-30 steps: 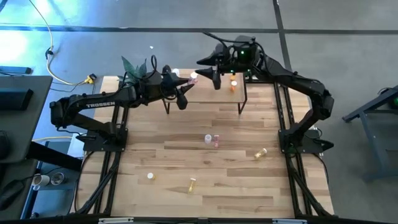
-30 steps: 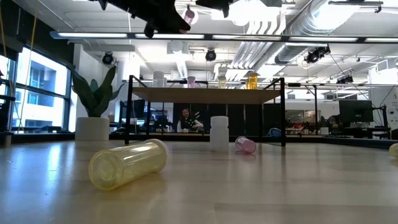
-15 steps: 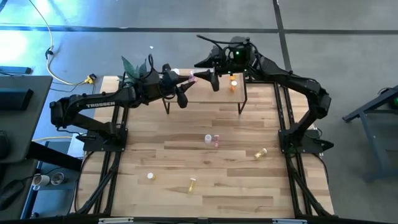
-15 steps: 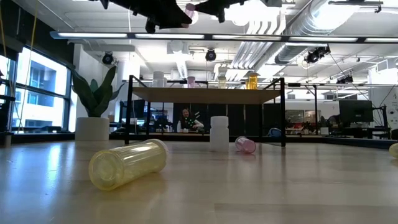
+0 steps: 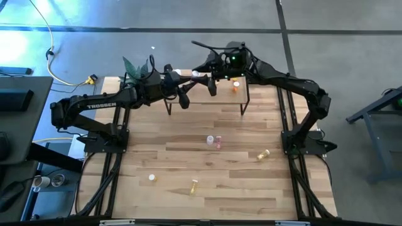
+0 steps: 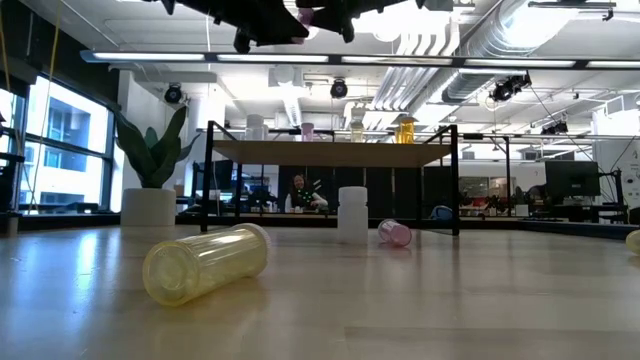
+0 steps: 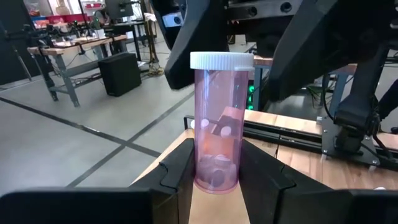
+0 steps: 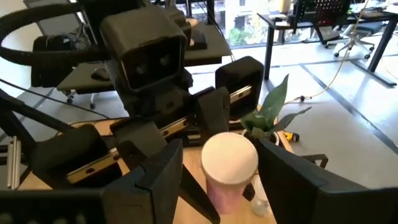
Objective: Pick and place medicine bottles onto shelf by color
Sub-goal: Put the right pink pill bottle aligned with the other pink pill bottle on the shelf
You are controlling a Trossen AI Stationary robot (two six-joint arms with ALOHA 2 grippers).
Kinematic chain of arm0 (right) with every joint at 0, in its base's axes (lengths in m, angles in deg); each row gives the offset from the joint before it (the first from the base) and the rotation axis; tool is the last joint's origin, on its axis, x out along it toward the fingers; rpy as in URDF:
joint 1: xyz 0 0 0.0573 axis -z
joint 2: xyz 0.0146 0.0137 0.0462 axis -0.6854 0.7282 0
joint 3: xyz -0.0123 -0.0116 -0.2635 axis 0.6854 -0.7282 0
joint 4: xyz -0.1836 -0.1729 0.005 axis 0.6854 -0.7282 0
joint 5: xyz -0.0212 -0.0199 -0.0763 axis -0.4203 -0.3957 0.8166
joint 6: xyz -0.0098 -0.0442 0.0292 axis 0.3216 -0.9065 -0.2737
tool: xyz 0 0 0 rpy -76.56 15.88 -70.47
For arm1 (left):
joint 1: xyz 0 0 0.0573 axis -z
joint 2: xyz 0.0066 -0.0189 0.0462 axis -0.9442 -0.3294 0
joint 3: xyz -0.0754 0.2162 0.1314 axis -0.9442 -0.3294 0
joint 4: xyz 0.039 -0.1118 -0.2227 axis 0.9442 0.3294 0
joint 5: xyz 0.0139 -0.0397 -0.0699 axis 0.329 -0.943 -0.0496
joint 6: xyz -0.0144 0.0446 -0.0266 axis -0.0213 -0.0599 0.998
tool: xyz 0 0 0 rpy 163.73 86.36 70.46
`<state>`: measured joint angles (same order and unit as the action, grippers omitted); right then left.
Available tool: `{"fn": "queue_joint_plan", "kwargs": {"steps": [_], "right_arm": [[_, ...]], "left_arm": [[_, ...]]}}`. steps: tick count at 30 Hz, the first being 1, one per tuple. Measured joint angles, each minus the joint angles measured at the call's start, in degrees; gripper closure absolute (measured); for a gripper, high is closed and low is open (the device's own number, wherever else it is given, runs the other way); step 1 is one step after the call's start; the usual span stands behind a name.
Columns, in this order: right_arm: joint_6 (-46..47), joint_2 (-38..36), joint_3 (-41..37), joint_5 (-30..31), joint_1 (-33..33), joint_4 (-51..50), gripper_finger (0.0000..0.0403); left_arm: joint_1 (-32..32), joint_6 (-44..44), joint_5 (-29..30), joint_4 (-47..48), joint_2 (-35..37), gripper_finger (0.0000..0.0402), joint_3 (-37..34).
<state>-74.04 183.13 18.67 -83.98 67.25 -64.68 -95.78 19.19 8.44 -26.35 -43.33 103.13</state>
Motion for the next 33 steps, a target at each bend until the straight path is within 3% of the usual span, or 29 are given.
{"fn": "queue_joint_plan", "kwargs": {"steps": [7,18,27,33], "right_arm": [[0.10,-0.04,0.00,0.02,0.01,0.23,0.0219],[2.21,-0.04,0.00,0.22,0.03,0.12,0.0298],[2.27,-0.07,0.00,0.19,0.03,-0.66,0.0302],[2.46,-0.07,0.00,-0.06,0.03,-1.03,0.0302]], "left_arm": [[0.00,-0.01,0.10,0.01,0.00,0.0305,0.00],[0.00,0.01,0.17,0.13,0.00,0.0305,0.00],[0.00,0.08,0.17,0.59,0.00,0.0301,0.00],[0.00,0.50,0.18,1.27,0.00,0.0261,0.00]]}}
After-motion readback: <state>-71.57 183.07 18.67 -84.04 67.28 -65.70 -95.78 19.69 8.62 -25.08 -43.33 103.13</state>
